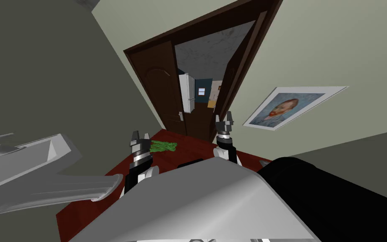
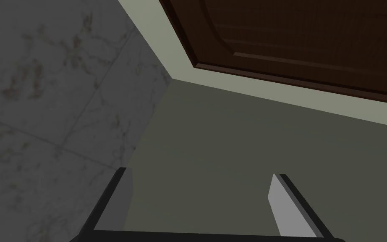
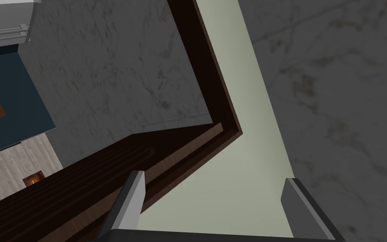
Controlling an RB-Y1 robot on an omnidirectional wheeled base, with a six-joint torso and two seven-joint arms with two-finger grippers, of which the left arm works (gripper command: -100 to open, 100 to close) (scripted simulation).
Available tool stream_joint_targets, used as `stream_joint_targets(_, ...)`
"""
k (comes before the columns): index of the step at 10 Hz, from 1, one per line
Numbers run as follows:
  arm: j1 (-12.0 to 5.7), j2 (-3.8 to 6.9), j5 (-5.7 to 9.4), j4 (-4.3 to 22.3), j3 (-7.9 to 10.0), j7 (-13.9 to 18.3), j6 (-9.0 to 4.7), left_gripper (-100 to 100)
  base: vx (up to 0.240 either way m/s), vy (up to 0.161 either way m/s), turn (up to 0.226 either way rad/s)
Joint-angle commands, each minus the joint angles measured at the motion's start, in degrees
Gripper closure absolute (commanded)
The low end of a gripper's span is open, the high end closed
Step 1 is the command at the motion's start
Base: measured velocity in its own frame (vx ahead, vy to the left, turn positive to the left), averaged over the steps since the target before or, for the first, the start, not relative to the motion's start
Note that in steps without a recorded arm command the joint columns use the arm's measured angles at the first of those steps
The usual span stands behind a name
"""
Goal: Push the door open
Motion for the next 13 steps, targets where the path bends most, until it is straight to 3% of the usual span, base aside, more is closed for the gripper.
stream_joint_targets(1, -1.04, 0.78, -0.13, 1.8, -0.56, 0.3, 0.33, -100, 0.110, 0.041, -0.088)
stream_joint_targets(9, -5.48, 3.25, -0.68, 9.5, -2.97, 1.4, 1.72, -100, 0.131, 0.051, -0.069)
stream_joint_targets(13, -8.56, 4.49, -1.06, 14.9, -4.65, 2.2, 2.69, -100, 0.123, 0.081, -0.091)
